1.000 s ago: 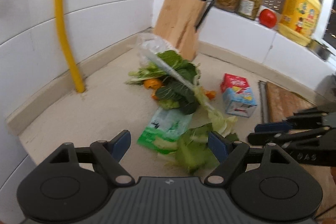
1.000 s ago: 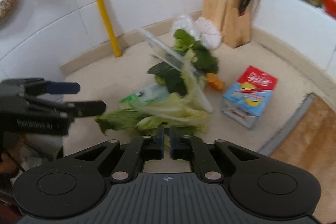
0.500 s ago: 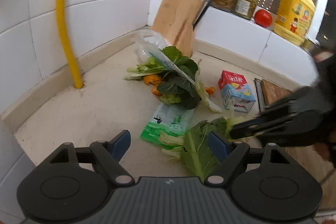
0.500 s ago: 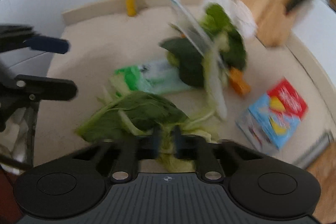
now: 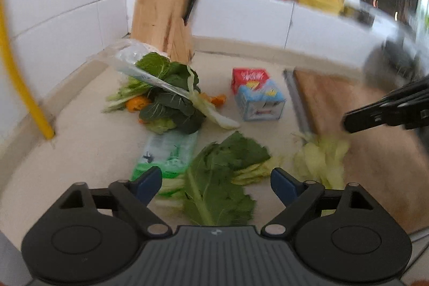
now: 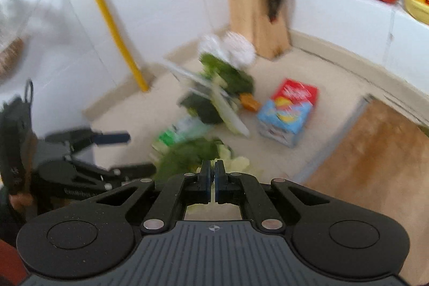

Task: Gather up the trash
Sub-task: 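Grasp the bok choy leaves with the left tool while the right reaches toward cabbage, then grasp the pale cabbage leaf with the right tool while the left holds bok choy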

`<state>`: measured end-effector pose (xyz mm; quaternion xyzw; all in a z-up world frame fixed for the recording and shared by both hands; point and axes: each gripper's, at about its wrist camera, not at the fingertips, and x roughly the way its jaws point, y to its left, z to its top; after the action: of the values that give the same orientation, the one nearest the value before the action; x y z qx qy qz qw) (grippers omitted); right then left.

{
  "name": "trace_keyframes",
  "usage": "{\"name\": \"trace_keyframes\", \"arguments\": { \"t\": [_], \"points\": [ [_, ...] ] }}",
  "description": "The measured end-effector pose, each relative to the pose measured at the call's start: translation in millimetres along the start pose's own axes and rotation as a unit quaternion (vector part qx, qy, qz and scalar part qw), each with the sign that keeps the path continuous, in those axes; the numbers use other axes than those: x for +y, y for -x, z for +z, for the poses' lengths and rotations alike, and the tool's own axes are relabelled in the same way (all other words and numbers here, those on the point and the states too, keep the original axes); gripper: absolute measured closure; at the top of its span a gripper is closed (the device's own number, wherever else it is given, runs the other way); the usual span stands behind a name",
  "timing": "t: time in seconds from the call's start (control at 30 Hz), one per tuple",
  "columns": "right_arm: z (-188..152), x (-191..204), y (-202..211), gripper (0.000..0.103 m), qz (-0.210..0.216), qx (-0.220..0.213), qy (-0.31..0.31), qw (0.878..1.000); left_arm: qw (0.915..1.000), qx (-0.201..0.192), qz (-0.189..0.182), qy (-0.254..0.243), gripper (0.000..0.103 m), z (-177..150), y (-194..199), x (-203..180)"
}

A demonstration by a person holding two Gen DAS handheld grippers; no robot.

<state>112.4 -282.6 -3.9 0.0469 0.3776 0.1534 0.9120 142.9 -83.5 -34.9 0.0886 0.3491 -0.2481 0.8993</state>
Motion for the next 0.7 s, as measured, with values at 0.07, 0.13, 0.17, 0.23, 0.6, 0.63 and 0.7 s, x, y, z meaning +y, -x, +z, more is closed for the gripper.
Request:
{"name": "trace_keyframes", "arguments": {
  "t": [0.07,0.13,0.17,0.23,0.6,0.63,0.7],
  "points": [
    [-10,-6,-3,0.093,-0.027,0.005,-0.007,1.000,0.9995,0.003,0.023,-0.023,0.020,2,-14,-6],
    [-17,-13,-8,0.077,-0.041,0.014,-0.019,0.999,0.9994,0.014,0.026,-0.016,0.021,4,-27,-7],
    [-20,-16,-9,0.069,-0.048,0.013,-0.022,0.999,0.9995,0.019,0.022,-0.011,0.026,6,-33,-7],
    [-25,-18,-12,0.047,-0.057,0.014,-0.018,0.998,0.9990,0.036,0.025,-0.003,0.046,6,-42,-8],
    [-37,3,-39,0.038,-0.012,0.010,0.001,1.000,0.9981,0.047,0.002,0.040,0.096,-4,9,10],
    [-37,5,-42,0.039,-0.005,0.015,0.000,1.000,0.9982,0.042,0.001,0.044,0.096,-7,19,13],
    [-38,8,-46,0.038,0.001,0.021,-0.001,1.000,0.9981,0.035,-0.005,0.050,0.095,-13,35,20]
  ]
}}
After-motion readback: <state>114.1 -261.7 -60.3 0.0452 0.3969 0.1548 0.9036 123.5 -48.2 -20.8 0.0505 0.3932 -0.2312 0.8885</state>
